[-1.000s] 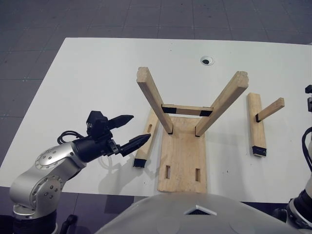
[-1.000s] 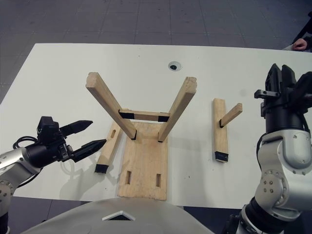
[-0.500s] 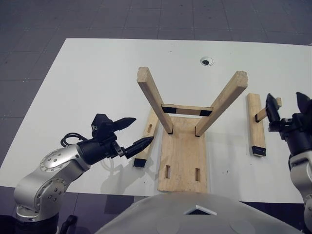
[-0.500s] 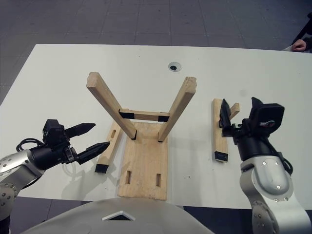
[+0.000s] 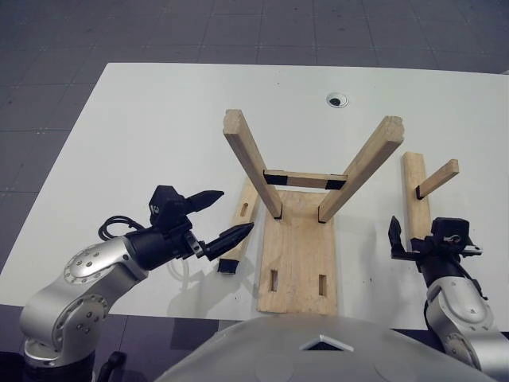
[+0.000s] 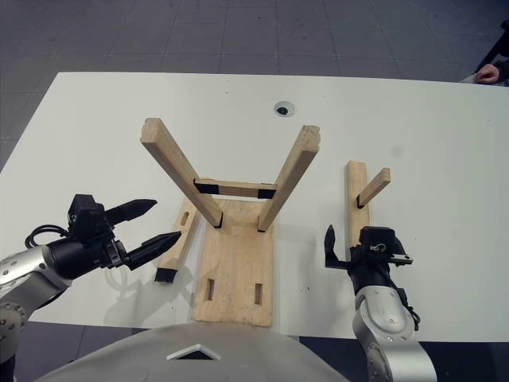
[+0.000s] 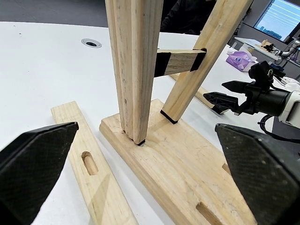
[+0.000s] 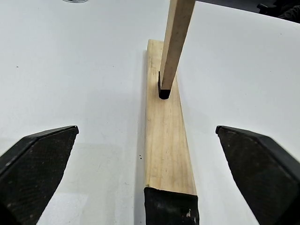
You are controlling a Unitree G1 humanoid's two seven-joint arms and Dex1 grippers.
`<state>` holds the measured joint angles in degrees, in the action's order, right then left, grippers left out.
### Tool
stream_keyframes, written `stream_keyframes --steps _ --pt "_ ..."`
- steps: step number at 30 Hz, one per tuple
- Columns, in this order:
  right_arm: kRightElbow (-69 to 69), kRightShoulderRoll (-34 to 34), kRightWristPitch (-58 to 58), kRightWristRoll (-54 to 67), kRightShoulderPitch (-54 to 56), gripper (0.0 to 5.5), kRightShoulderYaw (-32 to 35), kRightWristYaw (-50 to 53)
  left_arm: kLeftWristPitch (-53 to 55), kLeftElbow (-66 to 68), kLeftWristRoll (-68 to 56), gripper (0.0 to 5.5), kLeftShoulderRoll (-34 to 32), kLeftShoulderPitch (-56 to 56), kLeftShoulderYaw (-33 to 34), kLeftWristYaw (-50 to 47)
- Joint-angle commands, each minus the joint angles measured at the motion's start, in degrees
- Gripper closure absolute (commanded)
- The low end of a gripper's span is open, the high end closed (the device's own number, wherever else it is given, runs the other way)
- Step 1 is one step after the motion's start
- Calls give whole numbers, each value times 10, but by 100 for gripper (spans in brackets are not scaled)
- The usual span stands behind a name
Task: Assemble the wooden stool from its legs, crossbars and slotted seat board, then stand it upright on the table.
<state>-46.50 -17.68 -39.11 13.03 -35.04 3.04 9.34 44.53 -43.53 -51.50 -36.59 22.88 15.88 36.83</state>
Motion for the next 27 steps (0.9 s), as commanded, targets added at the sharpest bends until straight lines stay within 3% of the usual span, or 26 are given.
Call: stream_keyframes --steps 1,5,10,27 --pt "42 10 -39 -29 41 1 -30 -4 3 -8 -4 0 -9 0 -1 -9" --pt "85 13 -94 -60 73 1 -47 -1 6 -14 -12 0 -7 -4 -3 -21" --pt "121 31 -155 -80 100 1 -22 5 8 -36 -33 0 -6 12 3 -38" --pt "65 28 -210 -106 150 1 37 -33 4 -49 -58 0 -12 27 -1 -65"
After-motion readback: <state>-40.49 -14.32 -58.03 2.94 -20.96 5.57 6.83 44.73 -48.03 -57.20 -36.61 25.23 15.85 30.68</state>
